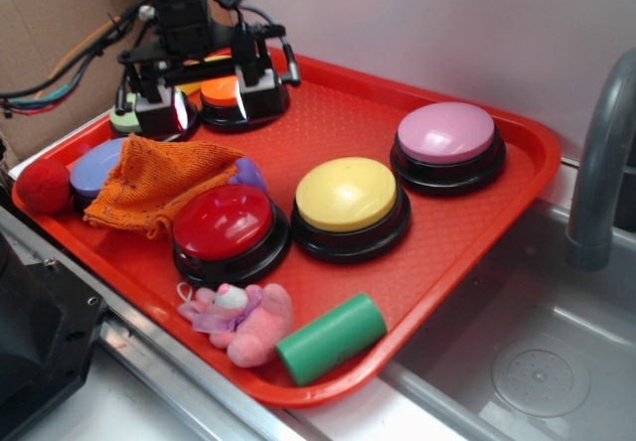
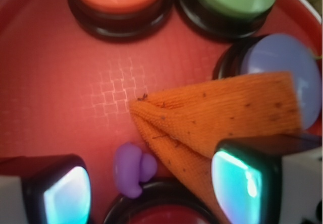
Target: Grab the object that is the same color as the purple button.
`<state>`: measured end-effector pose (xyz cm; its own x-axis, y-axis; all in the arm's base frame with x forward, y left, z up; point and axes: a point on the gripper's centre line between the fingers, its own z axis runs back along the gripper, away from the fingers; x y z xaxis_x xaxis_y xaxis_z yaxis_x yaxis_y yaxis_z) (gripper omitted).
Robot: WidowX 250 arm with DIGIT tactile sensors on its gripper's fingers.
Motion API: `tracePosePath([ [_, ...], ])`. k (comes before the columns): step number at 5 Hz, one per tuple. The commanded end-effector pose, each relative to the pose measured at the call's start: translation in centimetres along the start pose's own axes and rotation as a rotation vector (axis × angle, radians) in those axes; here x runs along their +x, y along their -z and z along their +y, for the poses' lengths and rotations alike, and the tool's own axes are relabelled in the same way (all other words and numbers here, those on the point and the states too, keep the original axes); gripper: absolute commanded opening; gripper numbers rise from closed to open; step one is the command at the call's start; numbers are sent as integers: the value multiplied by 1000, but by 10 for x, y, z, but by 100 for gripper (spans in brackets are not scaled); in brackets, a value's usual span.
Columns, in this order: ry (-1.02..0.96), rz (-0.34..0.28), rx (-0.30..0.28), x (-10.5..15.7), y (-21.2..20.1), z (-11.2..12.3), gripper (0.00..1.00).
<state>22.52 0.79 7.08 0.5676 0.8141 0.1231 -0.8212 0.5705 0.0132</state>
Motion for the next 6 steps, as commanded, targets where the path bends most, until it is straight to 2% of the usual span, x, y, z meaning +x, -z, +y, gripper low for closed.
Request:
tracePosePath([
  [1,-9,13,17,13,23,-11,100],
  [3,22,88,13,9,36,-13,100],
  [6,46,102,-3,2,37,-16,100],
])
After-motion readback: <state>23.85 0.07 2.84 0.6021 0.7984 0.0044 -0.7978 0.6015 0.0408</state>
